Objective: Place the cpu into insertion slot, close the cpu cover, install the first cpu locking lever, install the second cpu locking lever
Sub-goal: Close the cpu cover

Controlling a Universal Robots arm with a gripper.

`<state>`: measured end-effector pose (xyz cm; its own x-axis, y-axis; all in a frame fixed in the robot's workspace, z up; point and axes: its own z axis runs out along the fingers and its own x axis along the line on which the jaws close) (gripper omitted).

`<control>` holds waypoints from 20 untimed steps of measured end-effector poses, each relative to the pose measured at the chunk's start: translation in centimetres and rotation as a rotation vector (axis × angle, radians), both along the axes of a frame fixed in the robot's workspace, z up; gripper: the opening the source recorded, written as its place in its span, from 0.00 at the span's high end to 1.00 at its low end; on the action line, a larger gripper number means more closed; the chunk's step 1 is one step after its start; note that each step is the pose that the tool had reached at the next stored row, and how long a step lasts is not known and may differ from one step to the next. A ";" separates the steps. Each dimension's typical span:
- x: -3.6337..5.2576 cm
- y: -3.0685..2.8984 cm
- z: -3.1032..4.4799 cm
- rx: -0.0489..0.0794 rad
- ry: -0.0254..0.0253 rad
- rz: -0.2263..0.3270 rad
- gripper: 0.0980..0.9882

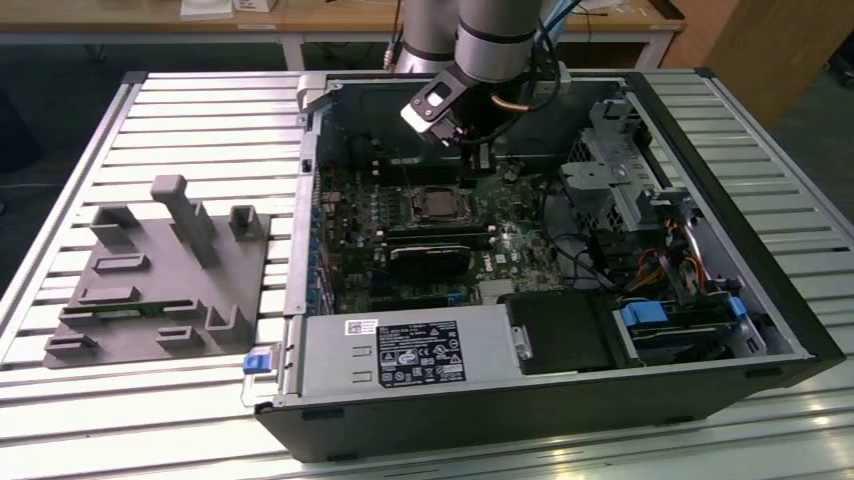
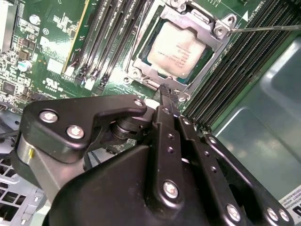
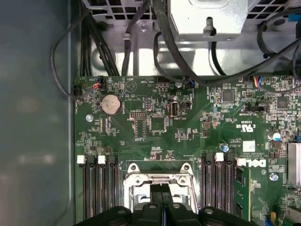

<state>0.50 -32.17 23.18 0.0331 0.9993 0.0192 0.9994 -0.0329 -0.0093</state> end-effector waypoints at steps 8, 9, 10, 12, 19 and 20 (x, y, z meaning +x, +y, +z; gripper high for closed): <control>-0.95 -0.55 -0.39 0.000 -0.0046 0.007 0.99; -1.11 -0.63 -0.47 0.000 -0.0052 0.008 0.99; -1.28 -0.70 -0.56 0.000 -0.0057 0.009 0.99; -1.64 -0.80 -0.74 0.000 -0.0066 0.011 0.99; -3.02 -0.85 -1.23 0.001 -0.0086 0.020 0.99; -3.23 -0.86 -1.26 0.001 -0.0090 0.021 0.99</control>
